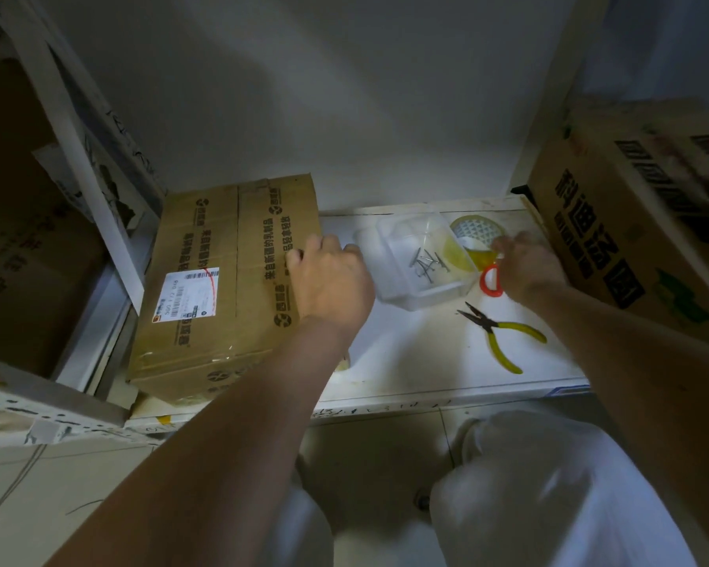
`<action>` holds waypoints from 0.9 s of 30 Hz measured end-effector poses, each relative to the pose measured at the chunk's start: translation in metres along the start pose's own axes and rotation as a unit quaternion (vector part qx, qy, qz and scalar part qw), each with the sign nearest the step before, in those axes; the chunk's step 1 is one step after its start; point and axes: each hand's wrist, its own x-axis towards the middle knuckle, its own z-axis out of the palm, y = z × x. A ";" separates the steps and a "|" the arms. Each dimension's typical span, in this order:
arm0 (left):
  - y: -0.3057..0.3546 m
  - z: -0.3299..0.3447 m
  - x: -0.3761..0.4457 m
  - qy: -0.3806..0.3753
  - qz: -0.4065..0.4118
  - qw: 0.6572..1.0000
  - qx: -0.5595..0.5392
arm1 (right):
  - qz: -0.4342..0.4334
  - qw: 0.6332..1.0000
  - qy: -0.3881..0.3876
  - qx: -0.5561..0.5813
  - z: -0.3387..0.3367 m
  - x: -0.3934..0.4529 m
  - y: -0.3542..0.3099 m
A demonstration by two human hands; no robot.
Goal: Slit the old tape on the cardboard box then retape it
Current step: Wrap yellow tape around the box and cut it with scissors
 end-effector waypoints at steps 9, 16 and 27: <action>0.027 0.014 0.018 -0.031 0.085 0.995 -0.040 | -0.022 0.997 -0.059 0.055 0.016 0.041 -0.002; 0.031 0.031 0.011 -0.087 0.112 0.988 -0.066 | -0.002 0.991 0.026 0.135 0.018 0.048 -0.006; 0.037 0.026 0.011 -0.083 0.111 0.982 -0.127 | -0.081 0.963 0.159 0.201 -0.020 0.022 -0.011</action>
